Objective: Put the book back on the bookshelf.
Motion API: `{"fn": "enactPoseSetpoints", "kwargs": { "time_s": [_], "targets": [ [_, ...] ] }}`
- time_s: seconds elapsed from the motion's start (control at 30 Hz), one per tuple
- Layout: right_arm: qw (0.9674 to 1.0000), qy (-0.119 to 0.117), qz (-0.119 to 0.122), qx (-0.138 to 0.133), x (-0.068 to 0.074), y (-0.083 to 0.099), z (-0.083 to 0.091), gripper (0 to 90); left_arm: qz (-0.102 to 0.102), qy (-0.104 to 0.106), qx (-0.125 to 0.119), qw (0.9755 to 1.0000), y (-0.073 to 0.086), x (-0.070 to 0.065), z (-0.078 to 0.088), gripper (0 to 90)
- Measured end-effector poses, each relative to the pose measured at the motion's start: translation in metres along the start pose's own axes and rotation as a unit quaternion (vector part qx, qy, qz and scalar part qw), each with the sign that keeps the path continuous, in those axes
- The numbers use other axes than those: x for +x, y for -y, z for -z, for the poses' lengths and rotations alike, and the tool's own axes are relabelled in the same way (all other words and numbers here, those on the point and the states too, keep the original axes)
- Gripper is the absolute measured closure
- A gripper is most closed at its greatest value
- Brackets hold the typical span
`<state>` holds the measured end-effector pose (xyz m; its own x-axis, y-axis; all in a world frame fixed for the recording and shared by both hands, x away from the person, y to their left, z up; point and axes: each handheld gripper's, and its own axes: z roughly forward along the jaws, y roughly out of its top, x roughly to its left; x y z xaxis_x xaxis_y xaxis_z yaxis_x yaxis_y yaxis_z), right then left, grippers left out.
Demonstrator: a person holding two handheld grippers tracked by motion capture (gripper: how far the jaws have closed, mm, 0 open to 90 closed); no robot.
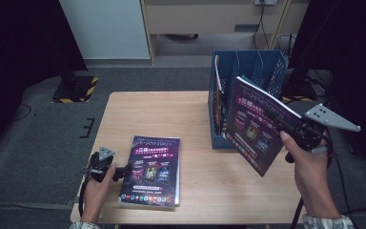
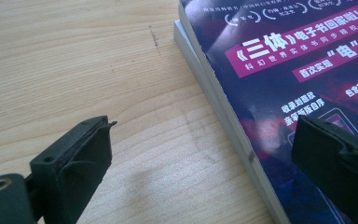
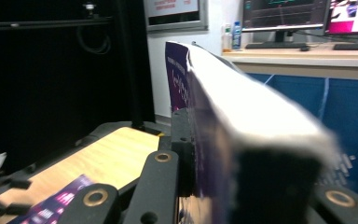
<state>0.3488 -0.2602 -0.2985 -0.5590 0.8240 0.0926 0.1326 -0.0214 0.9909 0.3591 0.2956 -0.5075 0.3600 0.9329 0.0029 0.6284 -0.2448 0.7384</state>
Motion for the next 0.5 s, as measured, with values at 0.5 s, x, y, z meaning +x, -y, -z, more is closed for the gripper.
{"fn": "enactPoseSetpoints", "kwargs": {
  "time_s": [0.5],
  "targets": [
    [0.9979, 0.064, 0.005, 0.006, -0.015, -0.016, -0.031, 84.0, -0.002, 0.001, 0.002, 1.0, 0.0, 0.0, -0.001, 4.5]
  ]
}}
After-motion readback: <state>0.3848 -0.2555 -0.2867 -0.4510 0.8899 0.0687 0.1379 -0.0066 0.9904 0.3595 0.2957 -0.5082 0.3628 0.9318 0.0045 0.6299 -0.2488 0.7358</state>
